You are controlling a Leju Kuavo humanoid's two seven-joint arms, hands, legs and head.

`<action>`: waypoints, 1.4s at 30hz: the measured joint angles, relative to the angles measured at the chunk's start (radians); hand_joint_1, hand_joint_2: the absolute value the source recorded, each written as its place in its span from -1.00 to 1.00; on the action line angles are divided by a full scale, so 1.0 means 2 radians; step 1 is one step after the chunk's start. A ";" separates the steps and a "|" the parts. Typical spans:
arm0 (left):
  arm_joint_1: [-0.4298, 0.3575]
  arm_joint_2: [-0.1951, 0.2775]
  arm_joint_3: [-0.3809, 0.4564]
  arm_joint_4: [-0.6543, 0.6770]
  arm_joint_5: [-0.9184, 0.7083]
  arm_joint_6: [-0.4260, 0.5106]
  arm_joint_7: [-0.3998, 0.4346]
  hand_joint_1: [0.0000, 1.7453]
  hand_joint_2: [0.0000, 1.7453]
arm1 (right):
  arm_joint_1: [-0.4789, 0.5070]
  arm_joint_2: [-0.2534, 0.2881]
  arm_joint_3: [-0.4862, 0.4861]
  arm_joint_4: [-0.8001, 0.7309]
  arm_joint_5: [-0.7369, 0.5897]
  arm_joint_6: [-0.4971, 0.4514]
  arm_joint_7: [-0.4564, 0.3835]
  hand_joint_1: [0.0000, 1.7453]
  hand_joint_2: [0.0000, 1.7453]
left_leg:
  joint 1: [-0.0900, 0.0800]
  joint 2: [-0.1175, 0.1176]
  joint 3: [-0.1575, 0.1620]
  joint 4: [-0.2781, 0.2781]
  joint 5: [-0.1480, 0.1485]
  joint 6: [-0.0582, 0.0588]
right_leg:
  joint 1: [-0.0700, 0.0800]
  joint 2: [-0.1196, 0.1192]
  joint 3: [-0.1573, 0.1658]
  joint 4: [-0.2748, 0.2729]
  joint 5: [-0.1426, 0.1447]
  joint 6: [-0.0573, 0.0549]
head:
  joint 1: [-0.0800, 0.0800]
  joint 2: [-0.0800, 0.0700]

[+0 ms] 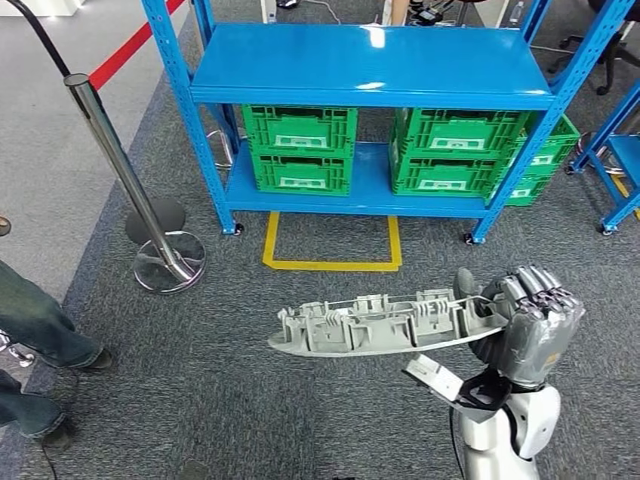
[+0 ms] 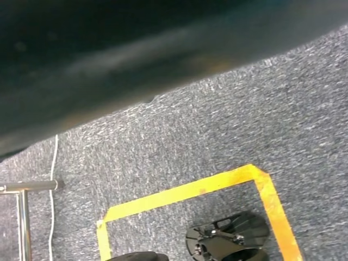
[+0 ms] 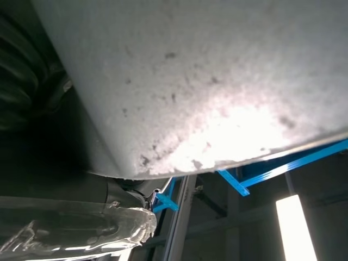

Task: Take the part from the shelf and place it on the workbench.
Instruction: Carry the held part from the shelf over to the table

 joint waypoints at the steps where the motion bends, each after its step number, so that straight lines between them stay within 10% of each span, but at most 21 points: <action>1: 0.000 0.000 0.000 0.000 0.000 0.000 0.000 -1.00 -1.00 | 0.000 0.000 0.000 0.000 0.000 0.000 0.000 1.00 1.00 | 0.000 0.000 -0.006 0.004 0.001 -0.001 | -0.001 0.000 0.023 -0.034 0.010 0.000 | 0.000 0.000; 4: -0.001 0.000 0.000 0.000 0.000 0.001 0.000 -1.00 -1.00 | -0.001 0.000 0.001 0.000 0.001 0.000 0.000 1.00 1.00 | -0.001 -0.001 -0.020 0.016 0.005 -0.008 | 0.001 0.001 0.069 -0.108 0.013 -0.003 | 0.000 0.000; 7: -0.001 0.000 0.001 0.000 0.001 0.001 0.000 -1.00 -1.00 | -0.001 0.000 0.001 0.000 0.001 0.000 0.000 1.00 1.00 | -0.001 -0.001 -0.028 0.021 0.007 -0.017 | 0.001 0.002 0.065 -0.113 0.016 -0.014 | 0.000 0.000; 12: 0.000 -0.001 0.003 0.000 0.002 0.001 0.001 -1.00 -1.00 | -0.002 0.000 0.001 0.000 0.003 0.000 0.000 1.00 1.00 | 0.005 -0.002 -0.068 0.136 -0.074 -0.031 | 0.001 -0.001 0.047 -0.113 0.032 -0.030 | -0.002 0.000; 14: 0.000 -0.002 0.006 0.000 0.002 0.001 0.001 -1.00 -1.00 | -0.002 0.000 0.001 0.001 0.003 0.000 0.000 1.00 1.00 | 0.006 -0.002 -0.066 0.156 -0.073 -0.032 | 0.002 -0.001 0.039 -0.113 0.039 -0.030 | -0.002 0.000; 19: -0.001 -0.002 0.010 0.000 0.002 0.001 0.002 -1.00 -1.00 | -0.002 0.000 0.001 0.001 0.004 0.000 0.000 1.00 1.00 | 0.004 -0.003 0.025 0.019 -0.031 -0.022 | 0.004 0.000 0.029 -0.112 0.050 -0.022 | -0.002 0.000; 23: -0.001 -0.002 0.013 0.000 0.003 0.001 0.002 -1.00 -1.00 | -0.003 0.000 0.001 0.001 0.004 0.000 0.000 1.00 1.00 | 0.003 -0.002 0.024 0.004 -0.023 -0.009 | 0.002 0.000 0.021 -0.105 0.050 -0.010 | -0.001 0.000; 28: -0.001 -0.004 0.014 0.000 0.003 0.001 0.002 -1.00 -1.00 | -0.003 0.000 0.000 0.002 0.004 0.000 0.000 1.00 1.00 | 0.001 0.000 0.008 0.003 -0.008 0.000 | 0.002 0.001 -0.031 0.028 -0.025 -0.004 | 0.001 0.000; 30: 0.000 -0.004 0.014 0.000 0.003 0.001 0.002 -1.00 -1.00 | -0.003 0.000 -0.001 0.002 0.004 0.000 0.000 1.00 1.00 | 0.001 0.000 0.003 0.003 -0.005 -0.001 | 0.002 0.000 -0.015 0.014 -0.013 -0.004 | 0.001 0.000; 34: -0.001 -0.005 0.016 0.000 0.003 -0.001 0.002 -1.00 -1.00 | -0.004 0.000 0.000 0.002 0.004 0.000 0.000 1.00 1.00 | -0.002 -0.001 -0.004 0.011 -0.002 -0.007 | 0.002 0.000 0.059 -0.107 0.022 -0.009 | 0.001 0.000; 38: -0.001 -0.006 0.019 0.000 -0.001 -0.002 0.001 -1.00 -1.00 | -0.004 0.000 -0.001 0.002 0.010 0.000 0.000 1.00 1.00 | -0.001 -0.001 -0.013 0.019 -0.003 -0.018 | 0.002 0.001 0.058 -0.114 0.027 -0.021 | 0.000 0.000; 42: 0.000 -0.006 0.023 0.000 -0.004 -0.003 0.001 -1.00 -1.00 | -0.005 0.000 -0.002 0.002 0.019 0.000 0.000 1.00 1.00 | 0.004 -0.003 -0.055 0.122 -0.065 -0.028 | 0.002 -0.001 0.050 -0.115 0.034 -0.030 | -0.003 0.000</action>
